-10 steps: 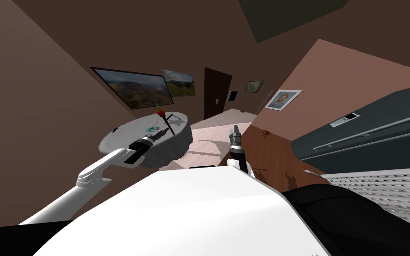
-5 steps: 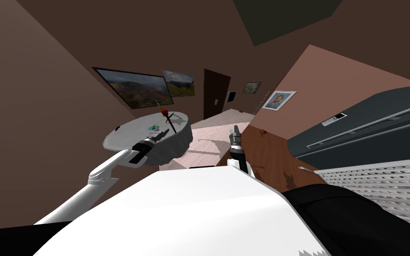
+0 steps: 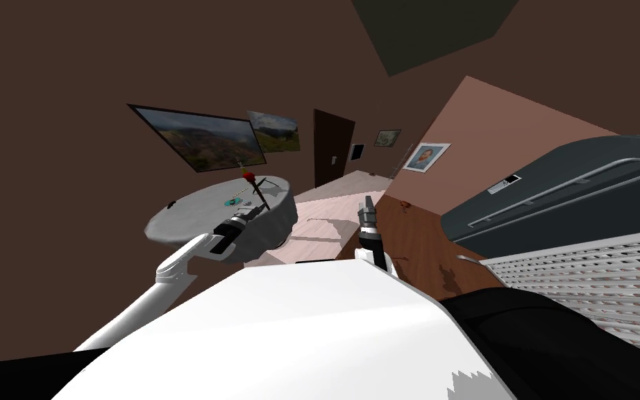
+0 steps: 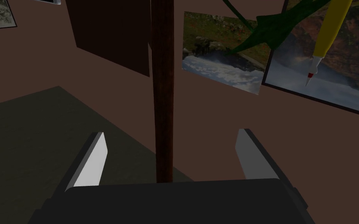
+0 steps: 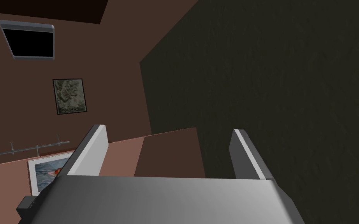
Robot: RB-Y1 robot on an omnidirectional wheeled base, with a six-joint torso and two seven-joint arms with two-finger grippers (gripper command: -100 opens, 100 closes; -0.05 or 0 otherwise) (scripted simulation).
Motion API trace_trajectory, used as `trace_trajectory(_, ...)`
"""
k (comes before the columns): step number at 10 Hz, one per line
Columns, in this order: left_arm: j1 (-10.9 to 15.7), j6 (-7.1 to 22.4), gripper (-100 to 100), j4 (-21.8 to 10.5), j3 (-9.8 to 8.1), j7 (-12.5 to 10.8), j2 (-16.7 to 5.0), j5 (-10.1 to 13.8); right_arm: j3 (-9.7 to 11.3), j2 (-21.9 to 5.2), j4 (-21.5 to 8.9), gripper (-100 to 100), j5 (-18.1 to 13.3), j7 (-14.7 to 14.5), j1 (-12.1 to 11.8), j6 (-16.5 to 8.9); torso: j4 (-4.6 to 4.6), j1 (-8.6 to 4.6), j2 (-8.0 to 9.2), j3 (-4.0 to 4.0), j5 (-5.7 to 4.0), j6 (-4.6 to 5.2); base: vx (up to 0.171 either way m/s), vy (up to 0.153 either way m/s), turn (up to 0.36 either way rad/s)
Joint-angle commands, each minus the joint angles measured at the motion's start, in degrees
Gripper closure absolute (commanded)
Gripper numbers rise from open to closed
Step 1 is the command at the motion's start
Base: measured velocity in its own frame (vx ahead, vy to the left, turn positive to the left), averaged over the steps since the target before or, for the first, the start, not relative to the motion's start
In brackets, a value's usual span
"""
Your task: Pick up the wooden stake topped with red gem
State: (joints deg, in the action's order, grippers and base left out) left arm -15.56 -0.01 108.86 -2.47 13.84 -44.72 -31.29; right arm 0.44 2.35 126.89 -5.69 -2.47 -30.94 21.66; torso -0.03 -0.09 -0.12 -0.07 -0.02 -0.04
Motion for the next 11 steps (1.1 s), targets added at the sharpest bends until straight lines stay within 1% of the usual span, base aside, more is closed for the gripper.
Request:
trace_trajectory(1,0.0,0.0,0,0.0,0.0,0.0,0.0,0.0,0.0,0.0,0.0,0,0.0,0.0,0.0,0.0,0.0,0.0,0.0,0.0,0.0,0.0,0.0,0.0,0.0)
trace_trajectory(2,0.0,0.0,-100,0.0,0.0,0.0,0.0,0.0,0.0,0.0,0.0,0,0.0,0.0,0.0,0.0,0.02,0.07,0.08,0.05,0.02,0.0,0.0,0.0,0.0)
trace_trajectory(3,0.0,0.0,100,0.0,0.0,0.0,0.0,0.0,0.0,0.0,0.0,0,0.0,0.0,0.0,0.0,0.03,0.09,0.12,0.07,0.03,0.0,0.0,0.0,0.0)
trace_trajectory(7,0.0,0.0,100,0.0,0.0,0.0,0.0,0.0,0.0,0.0,0.0,0,0.0,0.0,0.0,0.0,0.04,0.11,0.15,0.09,0.03,0.0,0.0,0.0,0.0)
trace_trajectory(8,0.0,0.0,0,0.0,0.0,0.0,0.0,0.0,0.0,0.0,0.0,0,0.0,0.0,0.0,0.0,0.04,0.11,0.15,0.09,0.03,0.0,0.0,0.0,0.0)
trace_trajectory(9,-0.8,1.0,-100,1.3,-0.42,-1.0,-1.8,0.9,0.0,0.0,0.0,0,0.0,0.0,0.0,0.0,0.04,0.11,0.15,0.09,0.03,0.0,-0.035,0.002,0.077)
trace_trajectory(11,-1.4,2.1,-100,2.3,-0.89,-2.0,-3.7,1.8,0.0,0.0,0.0,0,0.0,0.0,0.0,0.0,0.08,0.15,0.33,0.2,0.03,-0.02,-0.048,0.014,0.056)
